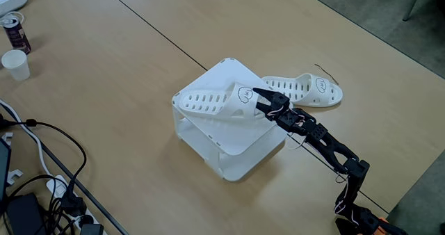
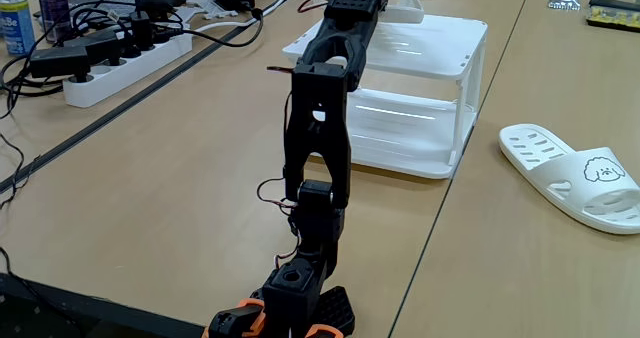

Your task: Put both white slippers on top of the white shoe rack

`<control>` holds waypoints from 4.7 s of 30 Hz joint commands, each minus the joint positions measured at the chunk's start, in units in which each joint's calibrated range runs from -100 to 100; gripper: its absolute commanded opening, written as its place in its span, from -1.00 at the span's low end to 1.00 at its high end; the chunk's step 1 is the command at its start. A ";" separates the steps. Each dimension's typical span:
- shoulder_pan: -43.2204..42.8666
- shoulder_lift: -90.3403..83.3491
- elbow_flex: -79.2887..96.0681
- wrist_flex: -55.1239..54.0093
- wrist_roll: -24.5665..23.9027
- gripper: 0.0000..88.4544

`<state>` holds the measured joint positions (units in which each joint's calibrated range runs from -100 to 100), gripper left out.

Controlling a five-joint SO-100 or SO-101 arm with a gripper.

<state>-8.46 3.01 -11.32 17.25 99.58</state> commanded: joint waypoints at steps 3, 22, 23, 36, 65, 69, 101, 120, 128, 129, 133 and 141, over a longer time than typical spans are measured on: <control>-2.56 -1.96 -5.14 -0.43 0.42 -0.57; -5.93 0.06 -3.79 -0.69 0.42 -0.58; -5.35 -0.02 -3.88 -0.69 0.42 -0.58; -4.36 -0.78 -3.88 -0.51 0.42 -0.58; -32.57 -4.99 7.85 -0.77 0.42 -0.57; -35.04 -0.44 8.84 -0.95 0.42 -0.57; -27.47 55.34 -31.39 -15.18 0.42 -0.37; -28.71 58.79 -31.58 -15.27 0.42 -0.37; -30.43 61.65 -37.17 -15.27 0.42 -0.37; -30.43 62.66 -38.34 -15.18 0.42 -0.37; -30.27 67.12 -44.20 -15.10 0.42 -0.37; -30.19 72.25 -50.34 -14.92 0.42 -0.38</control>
<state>-38.73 75.34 -58.76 2.06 99.58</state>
